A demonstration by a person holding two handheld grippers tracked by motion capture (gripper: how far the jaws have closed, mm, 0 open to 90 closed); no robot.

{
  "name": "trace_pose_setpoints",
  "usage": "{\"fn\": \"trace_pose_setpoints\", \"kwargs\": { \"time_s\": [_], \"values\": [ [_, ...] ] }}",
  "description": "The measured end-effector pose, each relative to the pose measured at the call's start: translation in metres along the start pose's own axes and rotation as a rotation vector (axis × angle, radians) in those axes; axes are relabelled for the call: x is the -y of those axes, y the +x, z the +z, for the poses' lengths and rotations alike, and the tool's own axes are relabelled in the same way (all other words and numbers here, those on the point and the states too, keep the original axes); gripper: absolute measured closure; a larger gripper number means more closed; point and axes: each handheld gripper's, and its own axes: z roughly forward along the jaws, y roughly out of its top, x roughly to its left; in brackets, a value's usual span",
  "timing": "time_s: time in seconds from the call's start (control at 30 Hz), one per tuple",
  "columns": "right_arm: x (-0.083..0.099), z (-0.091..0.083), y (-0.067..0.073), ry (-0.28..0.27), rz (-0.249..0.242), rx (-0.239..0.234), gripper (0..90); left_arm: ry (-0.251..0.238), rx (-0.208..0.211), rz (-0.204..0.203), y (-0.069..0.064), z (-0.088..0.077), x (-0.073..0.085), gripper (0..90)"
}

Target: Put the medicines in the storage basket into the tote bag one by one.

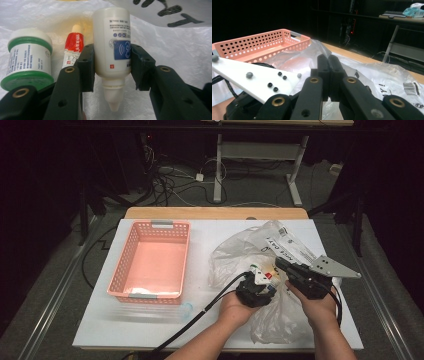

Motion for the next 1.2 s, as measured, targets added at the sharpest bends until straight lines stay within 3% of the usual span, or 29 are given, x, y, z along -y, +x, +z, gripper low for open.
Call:
{"fn": "trace_pose_setpoints", "kwargs": {
  "time_s": [0.13,0.23,0.43,0.73,0.83,0.97,1.07,1.2],
  "values": [
    [0.002,0.001,0.0,0.007,0.001,0.0,90.0,0.0,0.003,0.02,0.001,-0.001,0.001,46.1],
    [0.002,0.001,0.0,0.01,0.003,0.002,90.0,-0.009,0.008,0.021,0.0,-0.009,0.003,43.6],
    [0.002,0.002,0.0,0.01,-0.003,0.004,90.0,-0.049,0.035,0.016,0.005,-0.037,0.014,43.1],
    [0.002,0.002,0.001,0.014,-0.001,0.003,90.0,-0.073,0.061,-0.012,0.015,-0.079,0.046,26.1],
    [0.002,0.002,0.002,0.016,-0.002,0.003,90.0,-0.058,0.049,-0.013,0.017,-0.089,0.059,17.5],
    [0.002,0.002,0.002,0.015,-0.003,0.004,90.0,-0.067,0.033,-0.006,0.02,-0.1,0.071,13.9],
    [0.002,0.002,0.002,0.02,-0.001,0.007,90.0,-0.066,0.028,-0.031,0.025,-0.104,0.075,1.2],
    [0.002,0.002,0.0,0.018,-0.006,0.009,90.0,-0.076,0.014,-0.037,0.026,-0.11,0.082,0.0]
  ]
}}
